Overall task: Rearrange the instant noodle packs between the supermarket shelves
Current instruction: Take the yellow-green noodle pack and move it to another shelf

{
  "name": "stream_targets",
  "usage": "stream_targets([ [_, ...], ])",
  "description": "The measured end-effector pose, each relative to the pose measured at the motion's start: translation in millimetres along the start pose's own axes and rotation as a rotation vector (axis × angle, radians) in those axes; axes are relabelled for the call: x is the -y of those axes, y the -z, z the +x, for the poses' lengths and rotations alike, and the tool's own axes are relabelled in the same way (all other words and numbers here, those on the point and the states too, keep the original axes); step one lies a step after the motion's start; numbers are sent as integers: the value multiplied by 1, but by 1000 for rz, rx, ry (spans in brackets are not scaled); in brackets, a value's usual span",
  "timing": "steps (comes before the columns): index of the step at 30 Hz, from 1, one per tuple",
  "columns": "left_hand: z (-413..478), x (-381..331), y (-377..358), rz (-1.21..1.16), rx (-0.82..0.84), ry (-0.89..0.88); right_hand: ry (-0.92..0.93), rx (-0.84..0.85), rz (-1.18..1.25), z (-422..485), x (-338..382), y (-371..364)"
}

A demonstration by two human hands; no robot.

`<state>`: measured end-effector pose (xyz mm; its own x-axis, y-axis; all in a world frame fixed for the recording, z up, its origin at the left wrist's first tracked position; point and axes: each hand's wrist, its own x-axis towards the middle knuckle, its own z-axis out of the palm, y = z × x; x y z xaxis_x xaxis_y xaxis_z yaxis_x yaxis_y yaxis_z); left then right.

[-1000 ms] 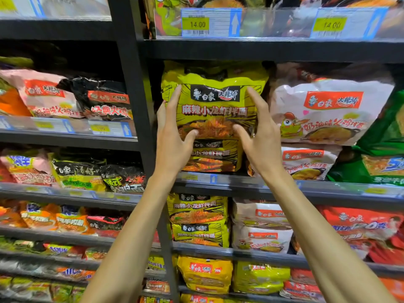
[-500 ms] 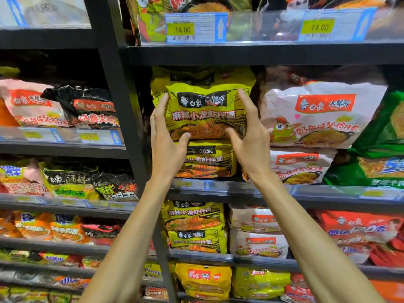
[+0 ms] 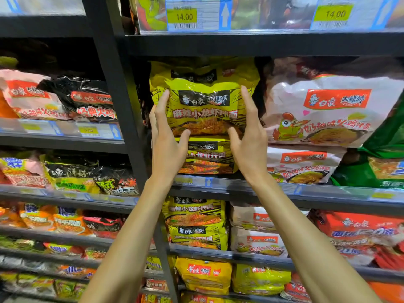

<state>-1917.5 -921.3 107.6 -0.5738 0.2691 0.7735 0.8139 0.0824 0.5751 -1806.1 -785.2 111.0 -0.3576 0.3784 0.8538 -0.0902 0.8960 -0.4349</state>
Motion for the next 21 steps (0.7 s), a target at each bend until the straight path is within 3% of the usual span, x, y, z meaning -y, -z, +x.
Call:
stream_targets([
  [6,-7,-5,3,25,-2,11,-65,73,48,2,0,14],
  [21,-39,-23,30,95,170,83,-5,213,-231,-7,27,49],
])
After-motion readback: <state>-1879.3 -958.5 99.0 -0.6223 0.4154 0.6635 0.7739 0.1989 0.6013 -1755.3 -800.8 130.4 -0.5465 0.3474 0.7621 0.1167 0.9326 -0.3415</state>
